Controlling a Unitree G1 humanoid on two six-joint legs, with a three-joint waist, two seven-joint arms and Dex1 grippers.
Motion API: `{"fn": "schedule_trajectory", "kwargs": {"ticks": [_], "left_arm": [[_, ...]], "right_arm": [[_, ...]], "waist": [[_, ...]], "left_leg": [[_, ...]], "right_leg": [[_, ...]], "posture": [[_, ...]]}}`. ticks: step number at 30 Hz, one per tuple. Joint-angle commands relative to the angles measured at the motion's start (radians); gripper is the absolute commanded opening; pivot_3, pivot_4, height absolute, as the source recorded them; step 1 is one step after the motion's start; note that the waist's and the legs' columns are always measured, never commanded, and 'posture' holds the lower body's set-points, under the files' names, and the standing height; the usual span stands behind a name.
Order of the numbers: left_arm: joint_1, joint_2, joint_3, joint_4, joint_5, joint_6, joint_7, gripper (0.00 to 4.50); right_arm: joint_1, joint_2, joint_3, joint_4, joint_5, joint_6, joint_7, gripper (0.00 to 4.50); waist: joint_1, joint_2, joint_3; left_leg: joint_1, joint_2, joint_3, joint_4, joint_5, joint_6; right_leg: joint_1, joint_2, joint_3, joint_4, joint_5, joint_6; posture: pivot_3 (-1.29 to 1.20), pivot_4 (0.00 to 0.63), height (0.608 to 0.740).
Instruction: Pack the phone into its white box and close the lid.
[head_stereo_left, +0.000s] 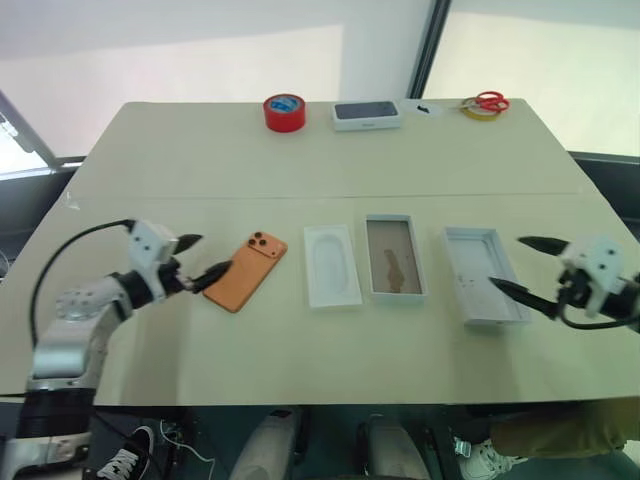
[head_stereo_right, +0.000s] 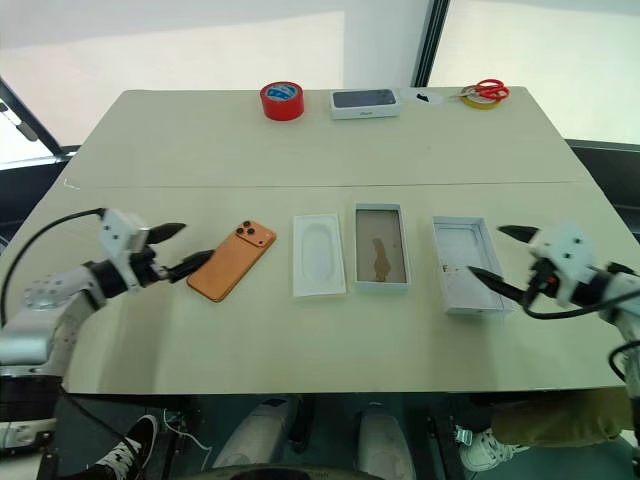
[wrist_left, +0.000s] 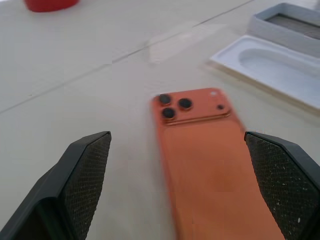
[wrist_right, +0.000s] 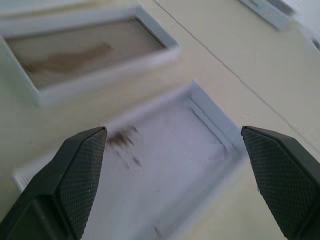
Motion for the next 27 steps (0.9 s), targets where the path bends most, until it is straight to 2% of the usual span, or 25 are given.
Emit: {"fn": "schedule_trajectory", "kwargs": {"ticks": [1,2,6,10,12,18,27], "left_arm": [[-0.062,-0.047,-0.024,-0.107,-0.172,0.243,0.016,4.48],[-0.078,-0.062,-0.019,-0.112,-0.218,0.300,0.016,4.48],[-0.147,-0.173,-0.032,-0.093,-0.257,0.472,0.162,4.48],[-0.177,-0.264,-0.012,-0.090,-0.292,0.613,0.285,4.48],[-0.175,-0.293,-0.011,-0.098,-0.324,0.655,0.291,4.48],[-0.177,-0.384,0.010,-0.062,-0.365,0.705,0.339,4.48],[-0.204,-0.412,0.006,0.050,-0.370,0.689,0.320,4.48]], "right_arm": [[-0.066,0.045,0.092,-0.125,0.010,0.043,-0.019,4.50],[-0.078,0.053,0.111,-0.138,-0.002,0.043,-0.023,4.50],[-0.159,0.080,0.178,-0.148,-0.011,0.077,-0.025,4.50],[-0.181,0.085,0.193,-0.126,-0.023,0.073,-0.022,4.50],[-0.182,0.087,0.195,-0.121,-0.026,0.066,-0.020,4.50],[-0.185,0.095,0.202,-0.117,-0.034,0.058,-0.022,4.50],[-0.179,0.106,0.203,-0.134,-0.052,0.053,-0.031,4.50]], "waist": [[0.000,0.000,0.000],[0.000,0.000,0.000],[0.003,-0.001,0.000],[0.005,-0.002,0.001],[0.004,-0.002,0.001],[0.004,-0.002,0.001],[0.006,-0.002,0.001]], "left_leg": [[0.000,0.000,0.000,0.000,0.000,0.000],[0.000,0.000,0.000,0.000,0.000,0.000],[0.000,0.000,0.000,0.001,0.000,0.000],[0.000,0.000,0.000,0.002,0.000,0.000],[0.000,0.000,0.000,0.002,0.000,0.000],[0.000,0.000,0.000,0.003,0.001,0.000],[0.000,0.000,0.000,0.004,0.001,0.000]], "right_leg": [[0.000,0.000,0.000,0.000,0.000,0.000],[0.000,0.000,0.000,0.000,0.000,0.000],[0.000,0.000,0.000,0.000,0.001,0.002],[0.001,0.000,0.000,0.000,0.001,0.002],[0.001,0.000,0.000,0.000,0.001,0.002],[0.002,0.000,-0.001,0.000,0.001,0.002],[0.002,0.000,-0.001,0.000,0.001,0.002]], "posture": [[0.00,0.150,0.736],[0.00,0.150,0.736],[0.00,0.150,0.736],[0.00,0.150,0.736],[0.00,0.150,0.736],[0.00,0.150,0.736],[0.00,0.150,0.736]]}}
